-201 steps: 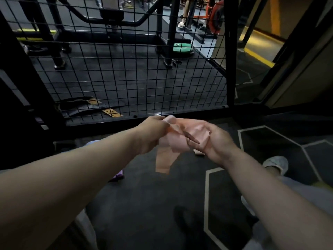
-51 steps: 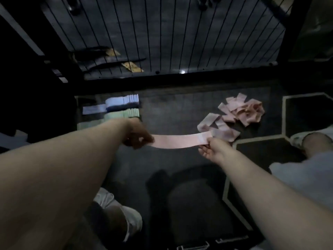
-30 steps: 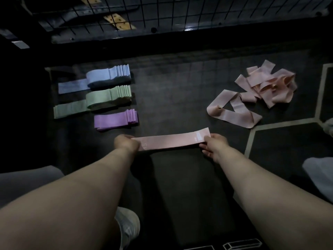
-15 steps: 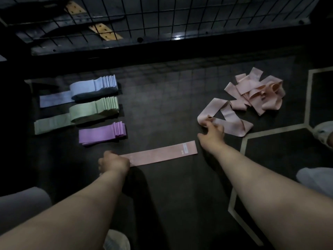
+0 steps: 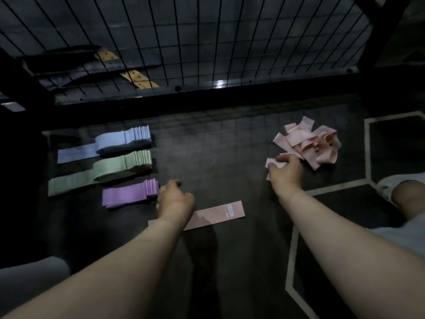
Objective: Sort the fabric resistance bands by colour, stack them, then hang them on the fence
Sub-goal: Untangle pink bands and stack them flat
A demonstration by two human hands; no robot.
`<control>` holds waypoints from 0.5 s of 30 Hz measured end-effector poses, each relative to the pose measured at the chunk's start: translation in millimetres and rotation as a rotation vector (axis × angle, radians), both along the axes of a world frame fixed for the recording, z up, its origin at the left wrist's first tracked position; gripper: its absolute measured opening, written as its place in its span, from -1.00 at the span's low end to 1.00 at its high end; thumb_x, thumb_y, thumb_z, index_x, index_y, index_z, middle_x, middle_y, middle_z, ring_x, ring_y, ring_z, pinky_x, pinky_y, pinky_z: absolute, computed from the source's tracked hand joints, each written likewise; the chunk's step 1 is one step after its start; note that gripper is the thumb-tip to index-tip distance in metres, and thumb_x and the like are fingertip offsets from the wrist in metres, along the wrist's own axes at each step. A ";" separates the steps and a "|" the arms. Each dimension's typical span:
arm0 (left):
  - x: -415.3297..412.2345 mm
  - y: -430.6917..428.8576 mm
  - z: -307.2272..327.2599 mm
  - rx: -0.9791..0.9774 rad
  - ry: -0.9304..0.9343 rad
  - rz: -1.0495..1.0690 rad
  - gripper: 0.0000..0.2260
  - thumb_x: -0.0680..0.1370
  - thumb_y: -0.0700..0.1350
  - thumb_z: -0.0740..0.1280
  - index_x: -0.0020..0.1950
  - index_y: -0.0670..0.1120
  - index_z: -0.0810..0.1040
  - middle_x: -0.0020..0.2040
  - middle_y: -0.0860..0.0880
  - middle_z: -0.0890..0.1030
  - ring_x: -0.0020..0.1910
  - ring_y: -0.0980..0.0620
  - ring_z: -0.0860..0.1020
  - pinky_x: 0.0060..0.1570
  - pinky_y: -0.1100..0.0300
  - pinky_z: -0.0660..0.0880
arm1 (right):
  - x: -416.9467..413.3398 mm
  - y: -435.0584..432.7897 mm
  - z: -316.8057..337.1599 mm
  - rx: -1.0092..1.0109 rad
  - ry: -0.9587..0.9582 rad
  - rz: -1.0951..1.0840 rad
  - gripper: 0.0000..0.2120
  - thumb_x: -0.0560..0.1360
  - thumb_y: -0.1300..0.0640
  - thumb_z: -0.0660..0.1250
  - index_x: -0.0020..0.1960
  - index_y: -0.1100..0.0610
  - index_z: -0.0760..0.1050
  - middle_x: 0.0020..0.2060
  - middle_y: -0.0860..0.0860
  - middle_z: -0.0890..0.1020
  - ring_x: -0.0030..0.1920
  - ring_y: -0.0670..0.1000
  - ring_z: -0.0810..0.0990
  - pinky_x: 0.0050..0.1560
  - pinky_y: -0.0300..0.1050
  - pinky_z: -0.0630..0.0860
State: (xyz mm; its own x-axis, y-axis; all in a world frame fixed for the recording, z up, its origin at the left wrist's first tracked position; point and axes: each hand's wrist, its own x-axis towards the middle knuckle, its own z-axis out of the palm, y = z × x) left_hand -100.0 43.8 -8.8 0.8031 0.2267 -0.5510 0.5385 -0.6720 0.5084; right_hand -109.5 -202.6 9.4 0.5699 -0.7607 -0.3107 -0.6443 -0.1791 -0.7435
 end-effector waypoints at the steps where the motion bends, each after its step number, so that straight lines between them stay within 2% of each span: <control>1: 4.2 -6.8 11.5 -0.071 -0.012 -0.009 -0.62 0.52 -0.12 0.34 0.34 -0.04 0.48 0.32 -0.12 0.50 0.25 -0.15 0.51 0.29 -0.03 0.46 | 0.8 -0.2 16.4 0.006 -0.051 0.029 -0.81 0.53 0.19 0.36 0.11 0.05 0.47 -0.04 0.00 0.55 -0.10 0.01 0.56 -0.06 -0.07 0.55; 2: 7.5 -14.2 23.6 -0.144 -0.021 -0.031 -0.64 0.53 -0.13 0.33 0.33 -0.05 0.48 0.29 -0.10 0.52 0.21 -0.13 0.53 0.24 0.00 0.50 | 2.3 -0.4 31.3 0.006 -0.101 0.052 -0.79 0.52 0.22 0.36 0.13 0.08 0.47 -0.04 -0.01 0.55 -0.12 -0.02 0.55 -0.07 -0.09 0.54; 4: 12.2 -27.7 57.3 -0.270 -0.061 -0.120 -0.66 0.55 -0.15 0.33 0.33 -0.07 0.48 0.22 -0.07 0.56 0.17 -0.08 0.56 0.20 0.03 0.53 | 4.5 1.4 68.6 -0.020 -0.203 0.101 -0.77 0.51 0.23 0.36 0.15 0.10 0.48 -0.02 -0.02 0.54 -0.04 -0.02 0.54 0.00 -0.17 0.53; 6: 19.8 -38.1 96.2 -0.360 -0.120 -0.226 -0.65 0.54 -0.19 0.33 0.33 -0.10 0.47 0.18 -0.08 0.58 0.14 -0.05 0.56 0.20 0.06 0.53 | 9.8 6.9 110.0 -0.028 -0.260 0.173 -0.78 0.50 0.22 0.37 0.14 0.10 0.53 -0.02 -0.02 0.56 -0.08 -0.07 0.53 -0.15 -0.39 0.47; 7: 24.5 -41.8 114.3 -0.395 -0.146 -0.276 -0.63 0.52 -0.21 0.34 0.33 -0.11 0.47 0.19 -0.10 0.58 0.12 -0.03 0.56 0.19 0.09 0.53 | 12.1 11.1 129.3 0.000 -0.268 0.221 -0.79 0.49 0.22 0.38 0.12 0.10 0.55 -0.01 0.00 0.58 -0.11 -0.10 0.54 -0.21 -0.41 0.45; 10: 32.5 -38.6 182.4 -0.482 -0.272 -0.445 -0.49 0.46 -0.32 0.34 0.42 -0.10 0.42 0.30 -0.07 0.53 0.20 0.06 0.50 0.26 0.17 0.47 | 7.3 29.7 196.1 0.128 -0.297 0.435 -0.84 0.45 0.20 0.43 0.01 0.02 0.61 -0.07 0.02 0.63 -0.13 -0.04 0.58 -0.19 -0.21 0.49; 12: 31.8 -29.6 226.2 -0.568 -0.358 -0.538 -0.38 0.44 -0.36 0.36 0.47 -0.03 0.38 0.37 -0.02 0.49 0.33 0.07 0.45 0.36 0.11 0.42 | -1.0 44.1 241.4 0.171 -0.325 0.595 -0.84 0.45 0.23 0.42 -0.04 0.01 0.63 -0.10 0.01 0.65 -0.12 -0.03 0.61 -0.17 -0.18 0.51; 15: 21.4 -3.0 285.1 -0.679 -0.389 -0.654 -0.32 0.41 -0.38 0.40 0.46 0.07 0.39 0.36 0.06 0.51 0.36 0.10 0.45 0.32 0.08 0.46 | -22.0 66.8 306.2 0.299 -0.407 0.803 -0.80 0.45 0.30 0.35 -0.04 0.06 0.64 -0.07 0.01 0.68 -0.07 -0.01 0.63 -0.11 -0.12 0.54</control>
State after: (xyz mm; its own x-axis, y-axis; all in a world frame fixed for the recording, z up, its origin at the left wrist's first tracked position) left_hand -78.6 40.8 276.3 0.8085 -0.5838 -0.0745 -0.1145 -0.2802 0.9531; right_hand -131.5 -135.8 315.6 0.9957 -0.0151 -0.0911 -0.0922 -0.2222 -0.9706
